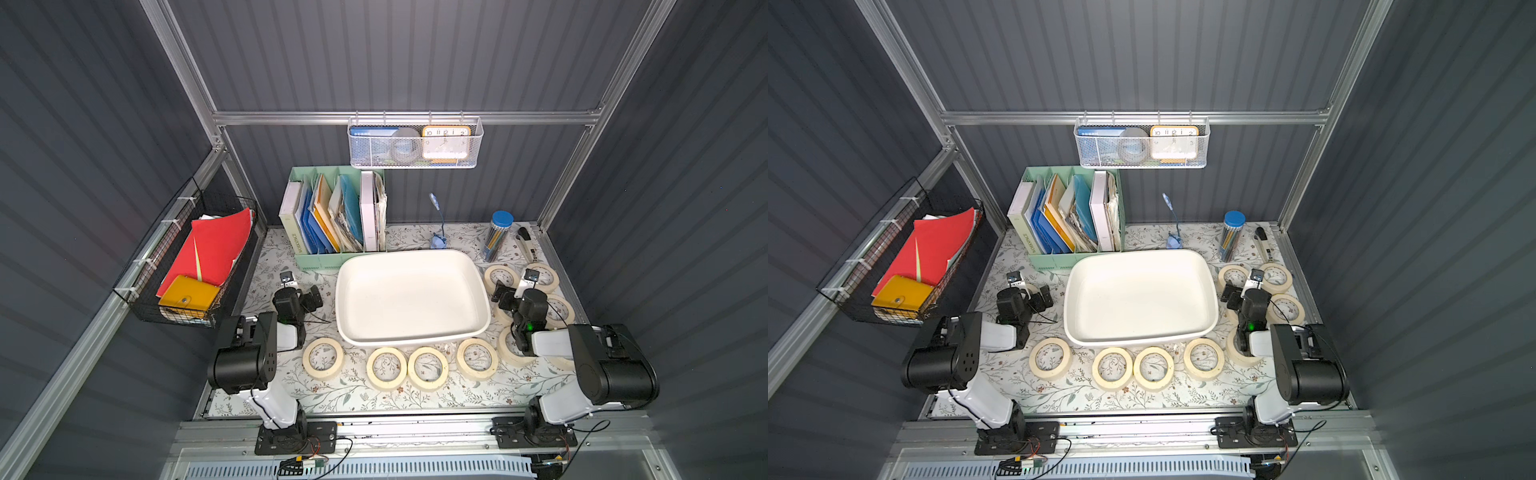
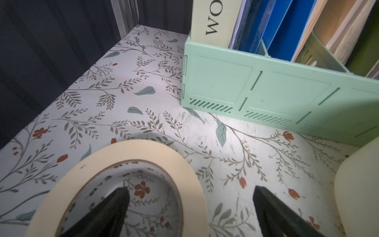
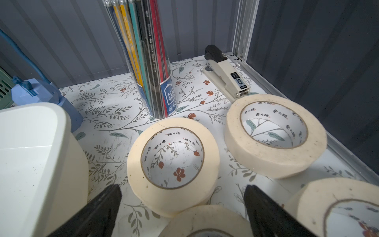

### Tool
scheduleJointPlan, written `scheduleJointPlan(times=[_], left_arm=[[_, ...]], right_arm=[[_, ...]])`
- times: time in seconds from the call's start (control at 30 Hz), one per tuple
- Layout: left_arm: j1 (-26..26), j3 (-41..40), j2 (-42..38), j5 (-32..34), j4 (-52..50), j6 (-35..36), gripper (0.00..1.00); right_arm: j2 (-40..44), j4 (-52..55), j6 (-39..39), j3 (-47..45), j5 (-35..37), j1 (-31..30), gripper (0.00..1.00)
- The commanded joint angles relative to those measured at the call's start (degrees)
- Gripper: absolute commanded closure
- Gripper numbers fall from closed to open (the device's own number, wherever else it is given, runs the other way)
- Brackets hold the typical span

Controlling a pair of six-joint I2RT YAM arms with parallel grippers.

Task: Take out the art tape in the storage box
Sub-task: Reset both arms

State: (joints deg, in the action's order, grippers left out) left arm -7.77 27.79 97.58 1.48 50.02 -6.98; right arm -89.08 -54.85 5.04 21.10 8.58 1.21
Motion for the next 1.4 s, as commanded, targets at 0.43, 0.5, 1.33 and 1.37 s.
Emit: scheduleJointPlan(times=[0.43,0.5,1.33,1.37], left_arm=[[0.04,-0.32,0.07,-0.29,0.87,0.18,0.00],[0.04,-0.33,0.06,-0.33,0.87,0.13,0.00],[0.04,-0.24,0.07,-0.28,0.87,0.13,0.00],[0.04,-0.28,0.05,-0.31,0.87,0.08,0.00]], right_arm=[[-0.65,-1.22,-2.95,-0.07,-5.14,-0.47,0.01],[-0.68,-1.00,-3.01,0.02,-4.44,-0.63,0.01],[-0.66,-0.17,-1.71,0.43,-1.62,-0.69,0.01],[-0.66,-0.17,-1.78,0.43,-1.64,-0.69,0.01]])
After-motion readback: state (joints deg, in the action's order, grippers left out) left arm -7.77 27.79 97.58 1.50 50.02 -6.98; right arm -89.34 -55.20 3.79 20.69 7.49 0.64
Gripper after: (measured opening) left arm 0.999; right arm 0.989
